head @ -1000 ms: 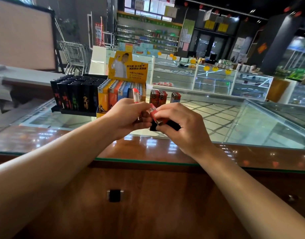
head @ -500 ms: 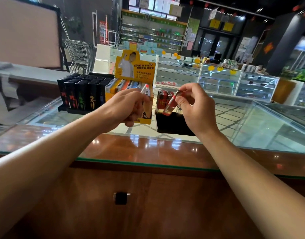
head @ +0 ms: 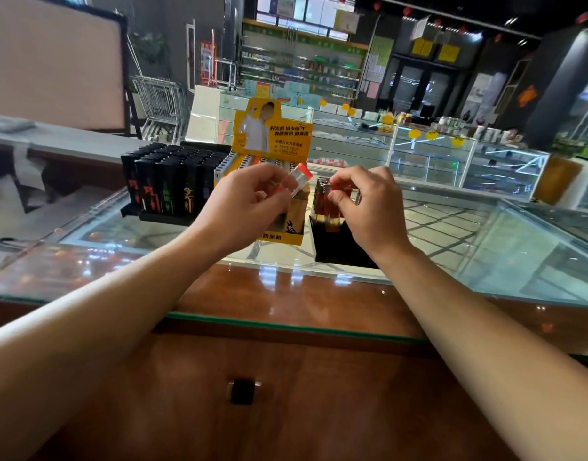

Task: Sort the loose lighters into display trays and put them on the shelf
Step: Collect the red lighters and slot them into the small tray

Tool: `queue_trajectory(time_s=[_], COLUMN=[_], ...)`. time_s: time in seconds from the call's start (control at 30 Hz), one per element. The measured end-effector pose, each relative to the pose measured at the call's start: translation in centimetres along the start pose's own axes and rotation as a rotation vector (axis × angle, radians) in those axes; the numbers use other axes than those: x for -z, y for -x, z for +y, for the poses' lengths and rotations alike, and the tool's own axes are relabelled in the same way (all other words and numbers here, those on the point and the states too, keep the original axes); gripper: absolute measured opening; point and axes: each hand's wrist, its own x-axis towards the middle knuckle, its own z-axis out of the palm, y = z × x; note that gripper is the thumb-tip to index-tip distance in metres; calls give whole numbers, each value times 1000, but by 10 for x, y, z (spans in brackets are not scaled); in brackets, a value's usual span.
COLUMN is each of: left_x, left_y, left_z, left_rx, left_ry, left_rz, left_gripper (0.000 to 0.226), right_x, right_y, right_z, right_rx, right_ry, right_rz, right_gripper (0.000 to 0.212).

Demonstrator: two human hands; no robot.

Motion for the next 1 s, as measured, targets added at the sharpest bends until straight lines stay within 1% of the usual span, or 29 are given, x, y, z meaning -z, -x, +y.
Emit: queue_trajectory(time_s=[0.1, 0.2, 0.3, 0.57, 0.73, 0.87, 1.0], left_x=[-2, -5, -6, -6, -6, -7, -7], left_y=[2, 2, 2, 4, 6, 6, 6], left_z=[-1, 0, 0, 0, 2, 1, 2], left_rx=[-31, -52, -67, -103, -108, -106, -110], left_ry=[-54, -99, -127, -190, -223, -212, -222], left_rz=[16, 30, 37, 27, 29, 28, 28], left_gripper=[17, 15, 16, 15, 14, 13, 11], right_x=[-1, -2, -1, -5, -8, -12, -11], right_y=[-2, -1, 0, 0, -2, -1, 1], right_z=[0, -2, -4, 9, 11, 17, 17], right_rx=[-86, -44, -35, 23, 61, 113, 108], right_ry=[-106, -127, -136, 16, 35, 84, 107], right_rz=[-6, 3, 25, 3, 33, 17, -5], right_gripper=[22, 26, 22, 23, 22, 21, 28])
